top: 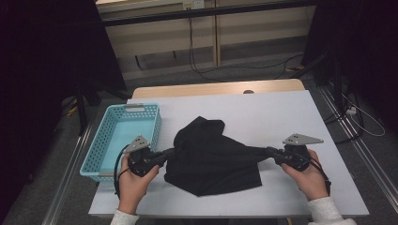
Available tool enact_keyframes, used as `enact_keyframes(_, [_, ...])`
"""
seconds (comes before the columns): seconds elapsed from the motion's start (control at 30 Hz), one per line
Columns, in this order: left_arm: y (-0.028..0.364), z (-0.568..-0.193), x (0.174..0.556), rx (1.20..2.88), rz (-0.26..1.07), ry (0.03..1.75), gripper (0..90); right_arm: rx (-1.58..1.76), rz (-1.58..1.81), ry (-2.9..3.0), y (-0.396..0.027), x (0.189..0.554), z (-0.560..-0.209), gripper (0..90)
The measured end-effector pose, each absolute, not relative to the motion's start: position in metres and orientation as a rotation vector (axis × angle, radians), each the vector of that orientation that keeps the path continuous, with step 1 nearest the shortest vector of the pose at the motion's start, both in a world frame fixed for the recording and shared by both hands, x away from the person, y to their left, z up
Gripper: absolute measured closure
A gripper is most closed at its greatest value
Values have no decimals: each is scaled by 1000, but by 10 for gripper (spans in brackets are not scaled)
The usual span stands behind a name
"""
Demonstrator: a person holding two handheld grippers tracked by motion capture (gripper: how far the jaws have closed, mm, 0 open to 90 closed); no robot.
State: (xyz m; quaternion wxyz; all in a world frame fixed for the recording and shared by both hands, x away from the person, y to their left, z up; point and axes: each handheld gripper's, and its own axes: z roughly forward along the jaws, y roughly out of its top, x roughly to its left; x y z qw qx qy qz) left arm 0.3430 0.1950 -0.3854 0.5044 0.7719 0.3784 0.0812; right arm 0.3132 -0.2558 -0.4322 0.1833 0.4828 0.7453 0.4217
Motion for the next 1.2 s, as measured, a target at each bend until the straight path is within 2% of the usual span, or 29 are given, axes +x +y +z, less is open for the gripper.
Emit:
enact_keyframes(0.07, [197,-385,343,1861,208,924,875,1369,1217,2107,-253,316,-439,858])
enact_keyframes(0.3, [202,-387,344,1858,215,954,875,1323,1229,2100,-245,316,-439,747])
enact_keyframes(0.57, [203,-387,345,1857,220,964,874,1339,1275,2058,-255,311,-434,684])
enact_keyframes(0.7, [201,-390,346,1865,213,968,875,1352,1249,2064,-254,310,-437,685])
enact_keyframes(0.8, [199,-392,346,1881,214,966,875,1343,1201,2093,-250,311,-442,731])
enact_keyframes(0.83, [199,-392,346,1882,215,966,875,1348,1196,2090,-249,311,-442,763])
enact_keyframes(0.87, [198,-393,346,1883,215,967,874,1351,1207,2087,-248,311,-442,836])
enact_keyframes(0.97, [196,-394,347,1890,224,970,874,1343,1218,2091,-244,314,-441,880])
enact_keyframes(1.1, [193,-399,348,1908,225,979,874,1371,1208,2055,-241,321,-439,882])
enact_keyframes(1.2, [190,-402,348,1918,216,981,874,1417,1127,2039,-240,329,-445,824])
